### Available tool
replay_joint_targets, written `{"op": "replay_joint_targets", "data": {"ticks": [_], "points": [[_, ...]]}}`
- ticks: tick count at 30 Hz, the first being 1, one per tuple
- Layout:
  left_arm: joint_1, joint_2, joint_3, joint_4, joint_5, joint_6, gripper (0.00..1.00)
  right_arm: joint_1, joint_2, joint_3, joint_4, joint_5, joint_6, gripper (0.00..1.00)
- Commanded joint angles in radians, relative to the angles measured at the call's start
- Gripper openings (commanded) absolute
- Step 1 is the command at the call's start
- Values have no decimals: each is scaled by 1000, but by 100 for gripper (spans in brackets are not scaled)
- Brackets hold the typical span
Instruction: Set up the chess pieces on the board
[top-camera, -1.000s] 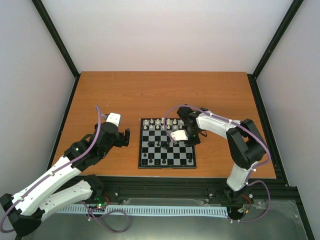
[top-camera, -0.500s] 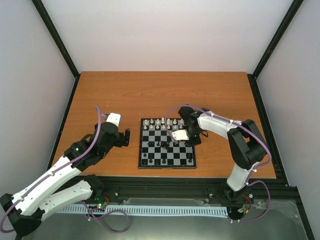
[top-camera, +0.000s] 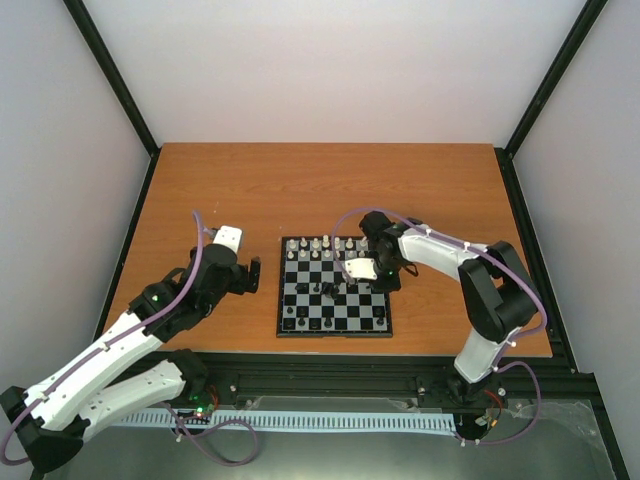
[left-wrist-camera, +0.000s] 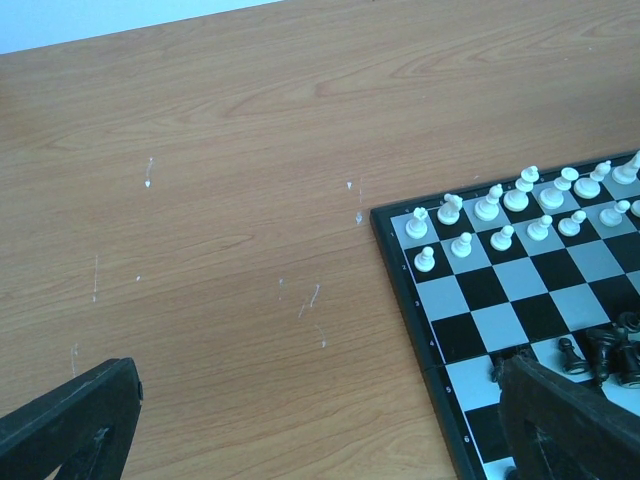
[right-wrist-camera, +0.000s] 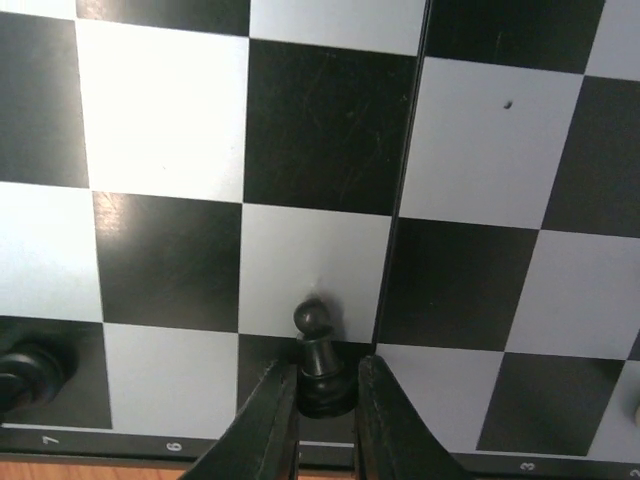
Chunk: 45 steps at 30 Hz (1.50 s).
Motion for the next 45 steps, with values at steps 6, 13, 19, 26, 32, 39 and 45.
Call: {"op": "replay_joint_targets", "data": {"ticks": [6,13,19,26,32,39,45], "points": [[11,53,15,34,92,41,100,-6,-182,-25,1,-212,230,3],[11,205,134,36,317,-60,100,-6,-314,12,73,-429,504,3],[11,148,2,431,612,-225,89,-5,-359,-17,119,-511,603,3],[11,263,-67,727,815,-352,57,-6,-372,-2,136,-549,693,3],[11,346,-78,813,927,-405,42,-6,-381,-18,160,-579,690,3],[9,393,-97,858,940,-442,39,-6,-382,-25,143,-668,660,3],[6,433,-91,886,975,-462,37,-6,-378,-21,133,-698,655,4]]}}
